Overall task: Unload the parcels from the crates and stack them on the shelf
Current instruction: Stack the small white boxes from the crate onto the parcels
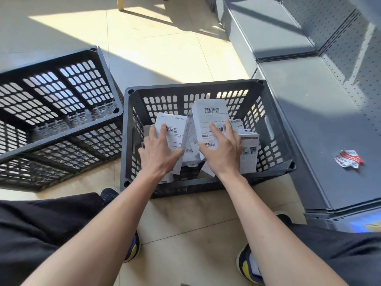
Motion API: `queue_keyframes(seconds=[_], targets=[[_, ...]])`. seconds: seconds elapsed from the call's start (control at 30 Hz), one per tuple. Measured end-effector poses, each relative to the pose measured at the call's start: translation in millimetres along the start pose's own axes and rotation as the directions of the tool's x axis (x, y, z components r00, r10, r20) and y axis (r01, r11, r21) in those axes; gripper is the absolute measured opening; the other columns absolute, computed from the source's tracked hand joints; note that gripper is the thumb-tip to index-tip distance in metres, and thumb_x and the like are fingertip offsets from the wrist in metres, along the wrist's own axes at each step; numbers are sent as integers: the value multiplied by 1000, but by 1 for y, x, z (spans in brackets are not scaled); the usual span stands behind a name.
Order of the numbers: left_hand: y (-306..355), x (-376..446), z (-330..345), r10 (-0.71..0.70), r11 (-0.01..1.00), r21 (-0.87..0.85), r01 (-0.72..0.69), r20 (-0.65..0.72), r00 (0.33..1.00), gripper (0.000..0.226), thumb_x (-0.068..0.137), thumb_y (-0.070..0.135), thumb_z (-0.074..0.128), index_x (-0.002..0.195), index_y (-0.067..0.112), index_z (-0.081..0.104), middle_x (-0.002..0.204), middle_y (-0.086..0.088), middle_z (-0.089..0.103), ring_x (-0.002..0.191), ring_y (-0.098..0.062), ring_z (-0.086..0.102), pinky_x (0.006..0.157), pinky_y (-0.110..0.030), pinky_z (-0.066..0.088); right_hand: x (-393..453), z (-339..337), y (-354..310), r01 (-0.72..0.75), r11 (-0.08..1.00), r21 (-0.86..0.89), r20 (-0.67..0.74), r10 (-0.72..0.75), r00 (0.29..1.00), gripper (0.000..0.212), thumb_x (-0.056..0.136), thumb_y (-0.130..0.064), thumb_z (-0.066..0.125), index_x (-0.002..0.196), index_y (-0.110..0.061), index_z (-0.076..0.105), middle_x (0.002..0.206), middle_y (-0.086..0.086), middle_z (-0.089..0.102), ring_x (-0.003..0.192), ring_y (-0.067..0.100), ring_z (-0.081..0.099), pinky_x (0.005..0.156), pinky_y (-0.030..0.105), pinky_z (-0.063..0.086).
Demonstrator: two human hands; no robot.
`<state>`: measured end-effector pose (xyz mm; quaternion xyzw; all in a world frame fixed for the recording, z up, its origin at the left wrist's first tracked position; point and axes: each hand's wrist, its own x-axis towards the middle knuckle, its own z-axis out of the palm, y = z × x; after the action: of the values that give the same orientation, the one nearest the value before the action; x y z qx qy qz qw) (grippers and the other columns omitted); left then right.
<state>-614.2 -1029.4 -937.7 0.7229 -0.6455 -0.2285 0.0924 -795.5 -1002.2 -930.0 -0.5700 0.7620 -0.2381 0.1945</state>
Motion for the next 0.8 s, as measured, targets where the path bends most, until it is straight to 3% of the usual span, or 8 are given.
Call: queue_keyframes(seconds=[0.3,0.47,0.67,0.8], targets=[[79,-45,-38,185,983,-6,-186,-84,979,89,74,62,72,147,32,32,158,-9,27,136,-34,39,105,-65,40,-37,-88,29,33,998,-63,-151,-42,988,65,84,-46,72,144,-33,52,165,5,22,142,32,28,110,57,35],[131,-84,-54,277,960,-2,-281,-149,949,89,78,60,73,150,29,31,158,-10,27,138,-32,35,105,-55,39,-51,-148,38,28,994,-105,-208,-50,977,65,84,-49,70,145,-35,51,164,6,23,140,33,32,107,57,37],[181,-128,-64,316,947,6,-321,-196,928,92,78,64,73,152,29,31,161,-12,25,139,-35,35,107,-55,39,-70,-200,58,8,998,-60,-240,-22,971,65,84,-53,68,145,-38,50,165,4,21,138,35,33,107,62,36],[205,-147,-75,348,937,37,-349,-210,913,91,78,63,73,151,27,33,157,-11,31,134,-32,40,101,-49,42,-81,-221,62,-34,999,25,-285,39,958,63,86,-49,69,144,-37,51,166,6,20,142,38,30,109,64,34]])
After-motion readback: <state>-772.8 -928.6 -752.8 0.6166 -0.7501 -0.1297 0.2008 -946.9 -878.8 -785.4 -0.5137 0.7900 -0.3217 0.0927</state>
